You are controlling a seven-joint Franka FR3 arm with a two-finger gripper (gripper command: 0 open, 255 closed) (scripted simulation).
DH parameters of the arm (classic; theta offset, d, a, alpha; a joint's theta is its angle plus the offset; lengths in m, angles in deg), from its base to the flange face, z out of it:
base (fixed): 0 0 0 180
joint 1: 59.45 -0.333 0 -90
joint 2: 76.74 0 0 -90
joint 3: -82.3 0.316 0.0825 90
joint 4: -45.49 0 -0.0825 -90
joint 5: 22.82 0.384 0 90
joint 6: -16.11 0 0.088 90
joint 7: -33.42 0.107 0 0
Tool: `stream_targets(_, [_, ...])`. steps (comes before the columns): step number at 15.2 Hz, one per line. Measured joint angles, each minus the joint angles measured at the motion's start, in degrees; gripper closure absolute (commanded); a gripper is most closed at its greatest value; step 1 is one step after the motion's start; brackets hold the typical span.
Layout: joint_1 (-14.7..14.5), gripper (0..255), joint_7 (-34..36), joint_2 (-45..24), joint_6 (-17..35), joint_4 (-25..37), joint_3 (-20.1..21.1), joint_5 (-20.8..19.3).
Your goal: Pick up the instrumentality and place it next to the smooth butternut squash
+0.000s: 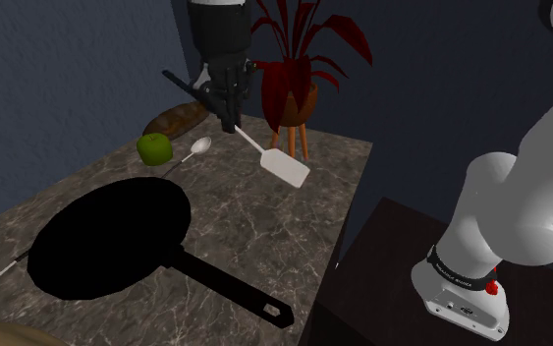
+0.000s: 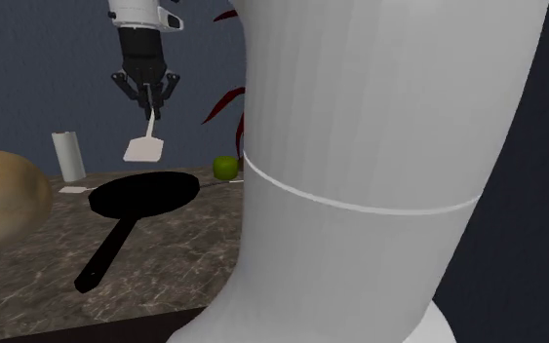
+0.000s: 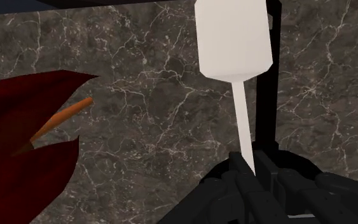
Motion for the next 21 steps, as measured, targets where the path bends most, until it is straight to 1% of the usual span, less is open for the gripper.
stream_targets(4, [-2.49, 255, 6.29, -6.36, -0.51, 6.46, 3.8, -2.11])
stream_targets(7, [-4.67, 255, 10.5, -11.6, -1.91, 12.54, 6.05, -4.35])
stream_targets(12, [-10.78, 255, 17.79, -23.09, -6.47, 27.18, 9.11, -10.03])
stream_targets(14, [-14.49, 255, 20.29, -29.01, -9.23, 35.26, 9.71, -12.95])
stream_targets(16, [-15.46, 255, 21.09, -30.58, -8.99, 36.37, 9.73, -13.68])
stream_targets(21, [-13.97, 255, 21.29, -28.37, -3.91, 29.16, 9.79, -12.59])
